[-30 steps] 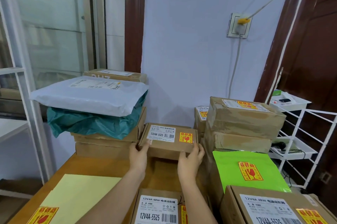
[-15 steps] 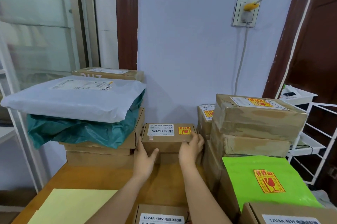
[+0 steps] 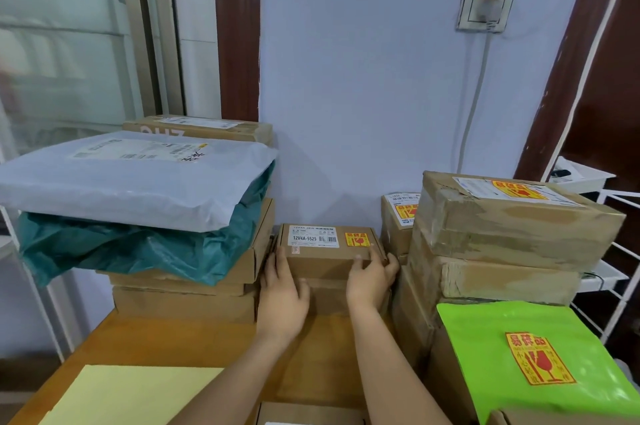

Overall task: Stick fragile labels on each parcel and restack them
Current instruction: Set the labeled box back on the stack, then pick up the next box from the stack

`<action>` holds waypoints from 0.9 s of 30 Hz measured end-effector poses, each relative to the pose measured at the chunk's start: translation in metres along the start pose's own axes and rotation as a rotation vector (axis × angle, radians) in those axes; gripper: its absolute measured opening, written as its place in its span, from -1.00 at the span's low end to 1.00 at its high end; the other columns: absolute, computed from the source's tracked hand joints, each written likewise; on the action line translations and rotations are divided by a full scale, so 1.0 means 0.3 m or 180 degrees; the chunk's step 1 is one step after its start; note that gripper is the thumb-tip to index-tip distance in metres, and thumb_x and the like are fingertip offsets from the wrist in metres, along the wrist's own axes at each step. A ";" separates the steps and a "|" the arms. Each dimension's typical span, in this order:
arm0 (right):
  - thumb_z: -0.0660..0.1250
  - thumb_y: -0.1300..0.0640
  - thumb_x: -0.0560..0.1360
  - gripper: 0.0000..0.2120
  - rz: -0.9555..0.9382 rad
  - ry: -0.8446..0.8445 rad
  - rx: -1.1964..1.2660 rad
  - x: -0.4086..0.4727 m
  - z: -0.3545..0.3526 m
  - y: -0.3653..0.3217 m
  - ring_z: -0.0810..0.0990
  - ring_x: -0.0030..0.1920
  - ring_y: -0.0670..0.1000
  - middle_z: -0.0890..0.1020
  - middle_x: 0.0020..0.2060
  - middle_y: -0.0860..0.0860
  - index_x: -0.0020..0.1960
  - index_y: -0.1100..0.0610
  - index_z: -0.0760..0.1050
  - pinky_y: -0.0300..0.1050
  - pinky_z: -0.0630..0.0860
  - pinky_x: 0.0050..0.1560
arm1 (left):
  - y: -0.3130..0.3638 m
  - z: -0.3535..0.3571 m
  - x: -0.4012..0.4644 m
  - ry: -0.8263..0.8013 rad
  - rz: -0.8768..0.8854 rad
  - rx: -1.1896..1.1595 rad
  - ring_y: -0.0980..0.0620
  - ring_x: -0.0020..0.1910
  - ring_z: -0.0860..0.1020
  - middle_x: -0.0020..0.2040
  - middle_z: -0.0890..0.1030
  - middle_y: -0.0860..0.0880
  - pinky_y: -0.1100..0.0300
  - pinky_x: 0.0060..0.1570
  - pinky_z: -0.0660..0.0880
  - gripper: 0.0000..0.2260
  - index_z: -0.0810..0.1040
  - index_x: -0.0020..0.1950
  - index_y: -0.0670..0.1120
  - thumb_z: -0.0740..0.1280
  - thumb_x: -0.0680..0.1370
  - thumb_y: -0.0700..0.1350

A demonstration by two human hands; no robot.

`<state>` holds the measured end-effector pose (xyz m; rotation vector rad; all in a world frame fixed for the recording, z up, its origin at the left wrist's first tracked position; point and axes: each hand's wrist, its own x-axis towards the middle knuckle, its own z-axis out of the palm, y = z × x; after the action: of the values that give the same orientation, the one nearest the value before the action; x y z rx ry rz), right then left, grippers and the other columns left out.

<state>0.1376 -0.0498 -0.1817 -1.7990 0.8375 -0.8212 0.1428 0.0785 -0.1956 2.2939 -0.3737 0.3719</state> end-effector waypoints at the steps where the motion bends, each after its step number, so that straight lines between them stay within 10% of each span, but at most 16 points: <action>1: 0.21 0.09 0.60 -0.61 -0.0013 -0.0030 0.0047 0.003 0.001 0.000 0.22 0.44 0.14 0.14 0.46 0.06 0.41 0.10 0.39 0.10 0.25 0.41 | 0.000 0.003 0.000 -0.0027 -0.0004 0.0026 -0.13 0.49 0.16 0.55 0.05 -0.16 0.10 0.35 0.29 -0.43 -0.04 0.56 -0.15 0.14 0.63 -0.07; 17: 0.12 0.02 0.62 -0.33 -0.0099 -0.1152 -0.1187 0.038 -0.007 -0.005 -0.16 0.54 0.15 -0.26 0.54 0.03 0.56 -0.02 -0.22 0.05 -0.17 0.50 | 0.008 -0.034 0.129 -0.0833 -0.0586 0.0793 -0.04 0.54 0.04 0.58 -0.14 -0.05 0.05 0.34 0.27 -0.33 -0.27 0.56 -0.06 0.11 0.62 0.01; 27: 0.18 0.16 0.56 -0.37 -0.0005 -0.0976 -0.0190 -0.063 -0.094 -0.087 0.04 0.52 0.14 0.06 0.54 0.10 0.56 0.14 0.02 0.06 0.05 0.50 | 0.033 -0.108 0.022 -0.0893 -0.0288 0.0415 -0.08 0.53 0.06 0.58 -0.08 -0.10 0.01 0.42 0.18 -0.38 -0.10 0.58 -0.01 0.15 0.61 -0.01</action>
<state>0.1089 -0.0395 -0.1515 -1.9171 0.6653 -0.5073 0.1403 0.0947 -0.1652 2.4876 -0.3925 0.0280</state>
